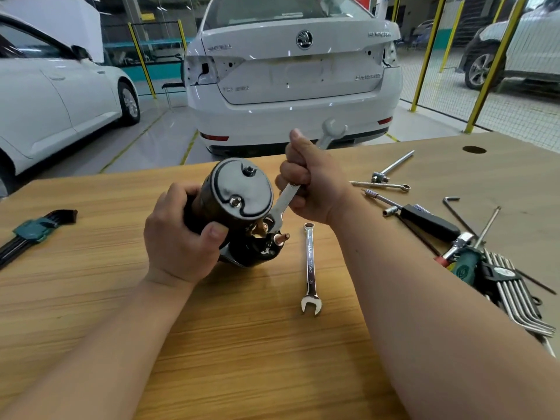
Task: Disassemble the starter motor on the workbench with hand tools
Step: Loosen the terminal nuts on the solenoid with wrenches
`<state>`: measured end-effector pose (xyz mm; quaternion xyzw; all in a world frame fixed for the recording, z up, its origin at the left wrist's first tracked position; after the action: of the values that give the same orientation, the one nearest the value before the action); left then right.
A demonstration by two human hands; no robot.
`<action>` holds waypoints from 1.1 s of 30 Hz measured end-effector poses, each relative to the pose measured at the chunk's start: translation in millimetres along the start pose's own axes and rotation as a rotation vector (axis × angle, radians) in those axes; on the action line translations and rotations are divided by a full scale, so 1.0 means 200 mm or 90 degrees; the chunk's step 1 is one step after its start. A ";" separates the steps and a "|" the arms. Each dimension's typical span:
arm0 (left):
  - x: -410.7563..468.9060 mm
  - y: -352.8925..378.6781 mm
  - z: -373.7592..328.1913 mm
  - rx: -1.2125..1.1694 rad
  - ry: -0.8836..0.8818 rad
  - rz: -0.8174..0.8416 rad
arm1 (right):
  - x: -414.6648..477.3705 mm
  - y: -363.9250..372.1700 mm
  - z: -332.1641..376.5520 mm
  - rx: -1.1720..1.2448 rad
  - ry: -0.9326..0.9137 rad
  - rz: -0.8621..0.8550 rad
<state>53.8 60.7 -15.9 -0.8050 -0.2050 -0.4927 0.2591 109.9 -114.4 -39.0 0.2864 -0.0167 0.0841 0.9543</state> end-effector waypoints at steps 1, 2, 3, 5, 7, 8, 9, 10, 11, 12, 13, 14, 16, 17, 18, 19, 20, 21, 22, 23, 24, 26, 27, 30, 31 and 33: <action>0.00 0.00 0.00 -0.009 0.007 0.005 | 0.02 0.04 -0.01 -0.015 0.018 0.033; 0.00 0.01 0.01 -0.020 0.015 0.012 | 0.05 0.08 -0.03 -0.034 0.036 0.066; 0.01 0.01 0.01 -0.032 0.019 0.018 | 0.08 0.13 -0.05 -0.057 0.057 0.095; 0.00 0.01 0.02 -0.050 0.027 0.025 | 0.12 0.21 -0.12 -0.099 0.111 0.146; 0.00 0.00 0.03 -0.064 0.028 0.029 | 0.13 0.26 -0.18 -0.092 0.159 0.192; -0.01 0.00 0.03 -0.071 0.025 0.032 | 0.13 0.27 -0.19 -0.070 0.175 0.208; -0.01 0.00 0.03 -0.077 0.021 0.033 | 0.13 0.28 -0.21 -0.044 0.187 0.216; -0.01 0.00 0.03 -0.081 0.020 0.034 | 0.13 0.28 -0.22 -0.018 0.195 0.217; 0.00 0.00 0.02 -0.084 0.021 0.033 | 0.13 0.28 -0.22 0.007 0.201 0.210; 0.00 0.00 0.02 -0.086 0.022 0.032 | 0.12 0.28 -0.22 0.032 0.204 0.192; 0.00 0.00 0.02 -0.090 0.021 0.033 | 0.11 0.26 -0.20 0.059 0.201 0.164; 0.00 0.01 0.02 -0.096 0.018 0.036 | 0.10 0.24 -0.17 0.084 0.188 0.123; 0.00 0.01 0.03 -0.109 0.004 0.046 | 0.05 0.15 -0.07 0.104 0.120 0.006; 0.00 0.01 0.04 -0.112 -0.003 0.054 | 0.00 0.09 -0.01 0.104 0.067 -0.065; 0.00 0.01 0.03 -0.108 -0.006 0.061 | -0.07 0.02 0.05 0.105 0.009 -0.142; 0.00 0.02 0.03 -0.097 -0.004 0.066 | -0.15 -0.05 0.09 0.108 -0.050 -0.219; 0.00 0.02 0.02 -0.082 0.000 0.074 | -0.26 -0.11 0.11 0.113 -0.111 -0.292; 0.00 0.03 0.02 -0.068 0.003 0.081 | -0.37 -0.17 0.12 0.122 -0.172 -0.358; 0.00 0.03 0.01 -0.054 0.004 0.091 | -0.47 -0.20 0.11 0.133 -0.226 -0.415; 0.00 0.04 0.02 -0.044 0.002 0.109 | -0.55 -0.22 0.08 0.140 -0.262 -0.460; 0.00 0.05 0.02 -0.035 0.003 0.136 | -0.60 -0.23 0.06 0.145 -0.281 -0.492; 0.01 0.05 0.02 -0.002 0.023 0.187 | -0.65 -0.23 0.01 0.163 -0.282 -0.526; 0.01 0.05 0.01 0.015 0.034 0.200 | -0.65 -0.23 -0.01 0.177 -0.271 -0.533; 0.01 0.02 -0.04 0.016 0.049 0.201 | -0.64 -0.22 -0.03 0.191 -0.235 -0.514; 0.02 0.01 -0.06 0.010 0.052 0.193 | -0.63 -0.22 -0.03 0.181 -0.225 -0.499; 0.01 0.00 -0.08 0.014 0.067 0.185 | -0.63 -0.20 -0.01 0.152 -0.209 -0.454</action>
<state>43.5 50.4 -6.9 -0.7965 -0.0780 -0.4889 0.3471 -6.9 -164.9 -72.5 0.3928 -0.0586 -0.2974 0.8683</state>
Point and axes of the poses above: each hand's wrist, its own x-axis towards the middle knuckle, its own y-axis out of the palm, z = x × y, the point moved 9 cm from there along x, towards the middle knuckle, and after that the axes turned 8 degrees about -z, right-handed, at the moved point
